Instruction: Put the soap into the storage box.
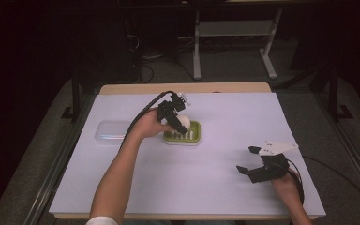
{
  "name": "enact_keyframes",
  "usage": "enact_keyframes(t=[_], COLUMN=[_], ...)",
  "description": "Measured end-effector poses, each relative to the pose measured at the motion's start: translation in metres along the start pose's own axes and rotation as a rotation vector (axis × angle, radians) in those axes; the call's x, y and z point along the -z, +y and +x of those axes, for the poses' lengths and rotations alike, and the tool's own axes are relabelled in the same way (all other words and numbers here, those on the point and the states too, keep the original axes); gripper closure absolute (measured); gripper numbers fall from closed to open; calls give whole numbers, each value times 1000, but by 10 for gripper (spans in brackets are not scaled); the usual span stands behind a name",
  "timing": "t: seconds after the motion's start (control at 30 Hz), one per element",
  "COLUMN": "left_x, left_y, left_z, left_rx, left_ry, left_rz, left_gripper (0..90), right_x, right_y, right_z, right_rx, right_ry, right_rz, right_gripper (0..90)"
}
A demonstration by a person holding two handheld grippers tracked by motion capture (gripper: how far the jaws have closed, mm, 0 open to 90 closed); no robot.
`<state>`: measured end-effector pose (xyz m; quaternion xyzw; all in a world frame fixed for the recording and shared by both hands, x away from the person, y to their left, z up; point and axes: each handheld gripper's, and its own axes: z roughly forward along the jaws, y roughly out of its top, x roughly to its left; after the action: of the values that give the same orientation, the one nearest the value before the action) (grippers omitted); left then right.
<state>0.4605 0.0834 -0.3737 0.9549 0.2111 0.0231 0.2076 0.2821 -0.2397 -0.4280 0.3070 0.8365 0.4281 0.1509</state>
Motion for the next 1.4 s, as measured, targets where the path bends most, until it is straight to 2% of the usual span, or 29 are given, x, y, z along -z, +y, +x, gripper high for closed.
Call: enact_keyframes(t=[1.4], left_x=[-22], left_y=[1], left_z=[2], left_rx=[7], left_ry=[-13], left_rz=[66], left_gripper=[248], right_x=[-2], right_y=[0], right_z=[1], right_rx=[12], right_ry=[8], right_rz=[6], right_gripper=[132])
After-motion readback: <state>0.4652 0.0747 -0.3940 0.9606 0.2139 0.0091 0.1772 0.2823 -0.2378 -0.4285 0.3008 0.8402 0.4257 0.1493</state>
